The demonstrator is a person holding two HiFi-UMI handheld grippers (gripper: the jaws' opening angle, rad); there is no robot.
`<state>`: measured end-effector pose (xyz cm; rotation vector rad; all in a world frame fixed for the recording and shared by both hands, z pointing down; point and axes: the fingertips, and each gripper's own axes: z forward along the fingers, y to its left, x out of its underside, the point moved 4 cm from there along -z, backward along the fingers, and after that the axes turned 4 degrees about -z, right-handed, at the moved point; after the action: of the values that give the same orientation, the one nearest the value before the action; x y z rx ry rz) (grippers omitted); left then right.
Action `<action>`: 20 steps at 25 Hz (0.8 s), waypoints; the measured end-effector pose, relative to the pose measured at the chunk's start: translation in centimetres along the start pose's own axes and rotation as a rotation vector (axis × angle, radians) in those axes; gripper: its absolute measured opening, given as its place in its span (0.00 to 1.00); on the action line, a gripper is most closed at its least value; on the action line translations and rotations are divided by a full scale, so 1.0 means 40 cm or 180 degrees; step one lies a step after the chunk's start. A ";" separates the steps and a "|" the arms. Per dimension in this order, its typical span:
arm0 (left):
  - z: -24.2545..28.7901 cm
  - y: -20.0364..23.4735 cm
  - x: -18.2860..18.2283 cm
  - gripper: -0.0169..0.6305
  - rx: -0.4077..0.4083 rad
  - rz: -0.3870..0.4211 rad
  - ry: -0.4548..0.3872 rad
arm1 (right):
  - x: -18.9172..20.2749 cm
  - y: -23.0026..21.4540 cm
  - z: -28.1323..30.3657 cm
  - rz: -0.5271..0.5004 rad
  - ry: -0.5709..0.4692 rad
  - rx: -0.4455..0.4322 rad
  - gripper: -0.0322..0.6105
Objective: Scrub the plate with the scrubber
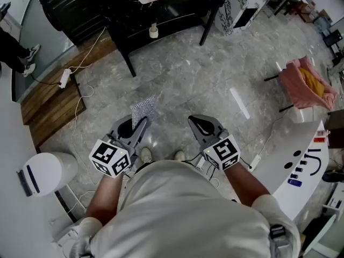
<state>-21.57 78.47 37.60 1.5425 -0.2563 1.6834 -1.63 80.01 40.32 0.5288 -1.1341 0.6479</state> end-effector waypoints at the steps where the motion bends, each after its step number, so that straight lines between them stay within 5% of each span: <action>1: -0.021 0.021 0.001 0.13 -0.0008 -0.0013 0.0010 | -0.008 0.016 0.019 -0.0003 0.0006 -0.0003 0.05; 14: -0.206 0.275 -0.032 0.13 0.0044 -0.0065 0.0033 | -0.105 0.130 0.235 0.0061 0.0063 0.0237 0.06; 16: -0.206 0.308 -0.042 0.13 0.0063 -0.0065 0.0025 | -0.116 0.118 0.259 0.0092 0.0081 0.0304 0.16; 20: -0.180 0.343 -0.059 0.13 0.0093 -0.0102 -0.0010 | -0.135 0.079 0.279 0.0132 0.0059 0.0426 0.19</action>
<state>-36.30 73.24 38.85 1.5629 -0.2085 1.6666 -12.64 73.56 39.24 0.6134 -1.0916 0.7670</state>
